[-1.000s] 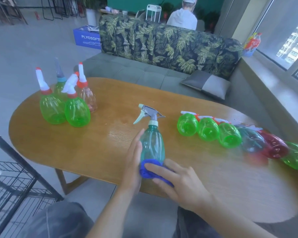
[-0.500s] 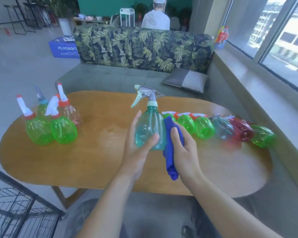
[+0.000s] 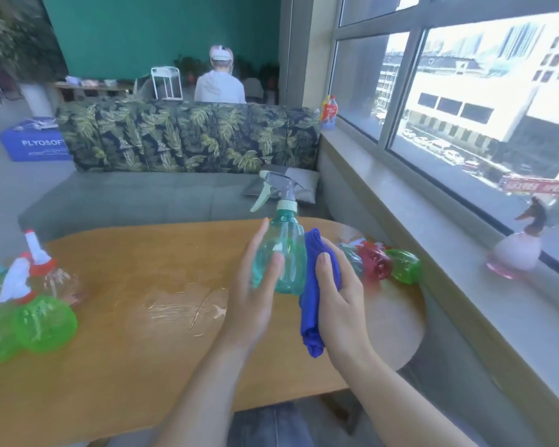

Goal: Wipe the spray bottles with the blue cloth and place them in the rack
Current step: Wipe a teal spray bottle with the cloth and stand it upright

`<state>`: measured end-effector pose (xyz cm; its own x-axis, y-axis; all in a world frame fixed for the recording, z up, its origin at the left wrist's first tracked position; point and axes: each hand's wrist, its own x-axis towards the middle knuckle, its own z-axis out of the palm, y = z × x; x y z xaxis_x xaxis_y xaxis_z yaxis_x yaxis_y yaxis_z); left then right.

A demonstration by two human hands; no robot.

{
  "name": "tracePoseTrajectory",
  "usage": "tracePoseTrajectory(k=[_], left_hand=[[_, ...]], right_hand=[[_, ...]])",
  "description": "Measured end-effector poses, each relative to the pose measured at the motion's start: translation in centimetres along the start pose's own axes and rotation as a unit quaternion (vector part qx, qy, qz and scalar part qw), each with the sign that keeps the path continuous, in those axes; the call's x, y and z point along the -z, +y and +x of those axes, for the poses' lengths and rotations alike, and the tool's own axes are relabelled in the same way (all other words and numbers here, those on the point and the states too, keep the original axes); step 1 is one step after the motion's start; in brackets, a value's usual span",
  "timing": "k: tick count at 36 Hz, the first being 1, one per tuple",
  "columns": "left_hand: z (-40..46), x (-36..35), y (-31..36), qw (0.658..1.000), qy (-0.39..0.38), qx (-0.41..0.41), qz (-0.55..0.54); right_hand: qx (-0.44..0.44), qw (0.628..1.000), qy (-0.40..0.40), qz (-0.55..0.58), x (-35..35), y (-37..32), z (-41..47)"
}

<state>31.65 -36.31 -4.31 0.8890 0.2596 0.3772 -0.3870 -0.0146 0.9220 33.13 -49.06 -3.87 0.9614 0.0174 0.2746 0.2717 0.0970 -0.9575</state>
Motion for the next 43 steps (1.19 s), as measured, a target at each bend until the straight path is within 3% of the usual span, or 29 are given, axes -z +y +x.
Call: tracePoseTrajectory(k=[5, 12, 17, 22, 29, 31, 36, 39, 43], left_hand=[[0.2, -1.9, 1.1, 0.998, 0.033, 0.000, -0.046], [-0.6, -4.9, 2.2, 0.996, 0.044, -0.004, -0.079], [-1.4, -7.6, 3.1, 0.995, 0.056, -0.013, -0.082], [-1.7, -8.2, 3.3, 0.991, 0.105, 0.017, -0.079], [-3.7, -6.9, 2.1, 0.990, 0.128, 0.028, -0.054], [-4.3, -6.6, 1.7, 0.990, 0.133, 0.032, -0.043], [-5.8, -5.8, 1.1, 0.987, 0.161, 0.023, -0.011], [-6.8, -4.9, 0.9, 0.985, 0.174, 0.017, 0.009], [-8.0, -3.3, 0.6, 0.975, 0.222, 0.021, 0.002]], right_hand=[[0.063, 0.995, -0.018, -0.071, 2.0, -2.9, 0.2], [0.206, 0.958, 0.006, -0.200, 6.2, -7.5, 3.7], [0.294, 0.903, -0.055, -0.308, 7.5, -8.0, 4.7], [0.410, 0.839, -0.131, -0.333, 8.5, -5.9, 3.7], [0.487, 0.747, -0.299, -0.341, 10.2, -2.8, 3.0], [0.494, 0.755, -0.300, -0.309, 10.1, -2.4, 3.5], [0.374, 0.878, -0.195, -0.228, 6.8, -2.0, 4.9], [0.331, 0.885, -0.203, -0.255, 4.4, -1.8, 4.7], [0.347, 0.871, -0.237, -0.256, 2.9, -0.8, 2.1]])
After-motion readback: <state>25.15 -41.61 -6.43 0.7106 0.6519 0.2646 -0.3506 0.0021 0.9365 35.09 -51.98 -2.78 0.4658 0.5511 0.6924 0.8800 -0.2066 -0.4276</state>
